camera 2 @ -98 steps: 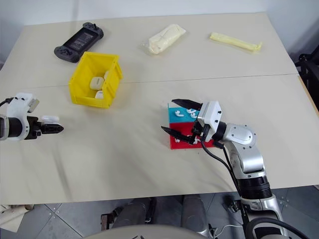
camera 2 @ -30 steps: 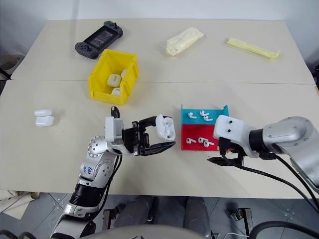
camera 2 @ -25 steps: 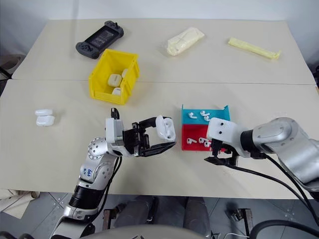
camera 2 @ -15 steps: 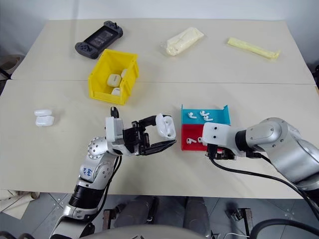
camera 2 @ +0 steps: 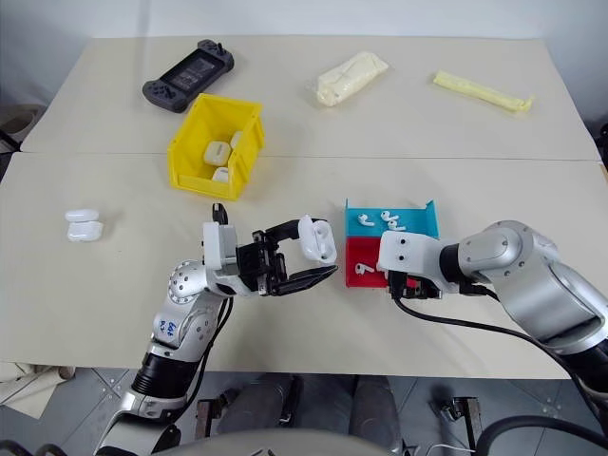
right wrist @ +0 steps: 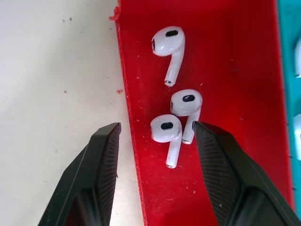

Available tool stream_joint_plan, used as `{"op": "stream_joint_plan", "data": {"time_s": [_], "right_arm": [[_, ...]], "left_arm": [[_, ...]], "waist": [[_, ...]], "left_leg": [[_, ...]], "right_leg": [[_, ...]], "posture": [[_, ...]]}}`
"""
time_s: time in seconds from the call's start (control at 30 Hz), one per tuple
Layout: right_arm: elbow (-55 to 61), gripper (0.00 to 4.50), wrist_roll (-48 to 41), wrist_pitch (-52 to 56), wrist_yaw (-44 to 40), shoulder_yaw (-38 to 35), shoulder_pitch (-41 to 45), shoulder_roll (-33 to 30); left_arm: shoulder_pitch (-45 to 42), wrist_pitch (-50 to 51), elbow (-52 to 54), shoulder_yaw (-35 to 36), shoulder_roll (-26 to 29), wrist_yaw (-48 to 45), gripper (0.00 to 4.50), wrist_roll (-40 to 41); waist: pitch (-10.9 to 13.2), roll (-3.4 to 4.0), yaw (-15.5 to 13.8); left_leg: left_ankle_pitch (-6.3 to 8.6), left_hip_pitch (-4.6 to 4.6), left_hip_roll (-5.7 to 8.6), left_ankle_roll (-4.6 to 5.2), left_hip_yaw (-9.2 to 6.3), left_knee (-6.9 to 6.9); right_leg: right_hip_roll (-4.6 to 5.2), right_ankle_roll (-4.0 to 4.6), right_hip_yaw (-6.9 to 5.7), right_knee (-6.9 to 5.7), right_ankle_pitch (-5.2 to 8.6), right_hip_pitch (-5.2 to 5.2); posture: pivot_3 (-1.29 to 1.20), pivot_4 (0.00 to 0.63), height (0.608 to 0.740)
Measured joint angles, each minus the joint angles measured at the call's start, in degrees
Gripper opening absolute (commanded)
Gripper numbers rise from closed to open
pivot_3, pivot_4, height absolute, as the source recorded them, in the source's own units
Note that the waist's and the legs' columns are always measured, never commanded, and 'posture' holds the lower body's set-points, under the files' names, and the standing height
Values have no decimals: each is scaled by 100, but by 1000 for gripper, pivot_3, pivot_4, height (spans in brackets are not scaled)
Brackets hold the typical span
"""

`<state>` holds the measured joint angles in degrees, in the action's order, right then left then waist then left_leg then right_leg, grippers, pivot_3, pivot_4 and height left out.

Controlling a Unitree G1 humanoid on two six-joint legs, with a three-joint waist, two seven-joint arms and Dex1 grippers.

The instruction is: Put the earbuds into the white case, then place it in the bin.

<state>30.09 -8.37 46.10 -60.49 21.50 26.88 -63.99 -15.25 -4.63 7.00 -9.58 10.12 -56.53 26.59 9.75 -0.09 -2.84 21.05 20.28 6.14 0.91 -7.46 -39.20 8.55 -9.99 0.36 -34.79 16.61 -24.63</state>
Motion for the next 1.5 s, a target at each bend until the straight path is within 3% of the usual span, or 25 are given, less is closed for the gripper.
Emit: {"op": "stream_joint_plan", "data": {"time_s": [0.6, 0.7, 0.83, 0.87, 1.33, 1.43, 1.5], "right_arm": [[-242, 2520, 458, -230, -96, 102, 70, 162], [-246, 1925, 508, -229, -124, 102, 70, 192], [-246, 629, 516, -229, -137, 102, 69, 237], [-246, 498, 519, -229, -139, 102, 69, 240], [-223, 498, 556, -153, -139, 70, 56, 341], [-153, 498, 340, 1, -126, -228, -122, 370], [-60, 498, -90, 140, -192, -832, -344, 405]], "left_arm": [[-1, 0, 2, 1, 9, 111, 2810, 0], [-1, 0, 2, 1, 9, 117, 2810, 0], [-1, 0, 2, 1, 11, 118, 2810, 0], [-1, 0, 2, 1, 13, 118, 2810, 0], [-8, 0, 0, 0, 64, 79, 2810, 2], [-26, 0, -12, 4, 112, -51, 2810, 22], [-84, -1, -95, 17, 98, -175, 2810, 104]], "waist": [[0, 0, 1], [0, 0, 1], [0, 0, 1], [0, 0, 1], [0, 0, 2], [0, 0, -1], [1, -1, -16]], "left_leg": [[0, 0, 0, 0, 0, 0], [0, 0, 0, 0, 0, 0], [0, 0, 0, 0, 0, 0], [0, 0, 0, 0, 0, 0], [0, 0, -1, -1, -1, 1], [0, 1, 0, 0, -1, 1], [0, 2, 1, 0, -3, 1]], "right_leg": [[0, 0, 0, 0, 0, -1], [0, 0, 0, 0, 0, -1], [0, 0, 0, 0, 0, -1], [0, 0, 0, 0, 0, -1], [-1, 0, 0, 1, 0, -1], [0, 0, 0, 1, 0, -1], [0, 0, -1, 3, 0, 0]], "posture": [[0, 150, 740], [0, 150, 740], [0, 150, 740], [0, 150, 740], [0, 150, 740], [0, 150, 740], [0, 150, 740]]}}
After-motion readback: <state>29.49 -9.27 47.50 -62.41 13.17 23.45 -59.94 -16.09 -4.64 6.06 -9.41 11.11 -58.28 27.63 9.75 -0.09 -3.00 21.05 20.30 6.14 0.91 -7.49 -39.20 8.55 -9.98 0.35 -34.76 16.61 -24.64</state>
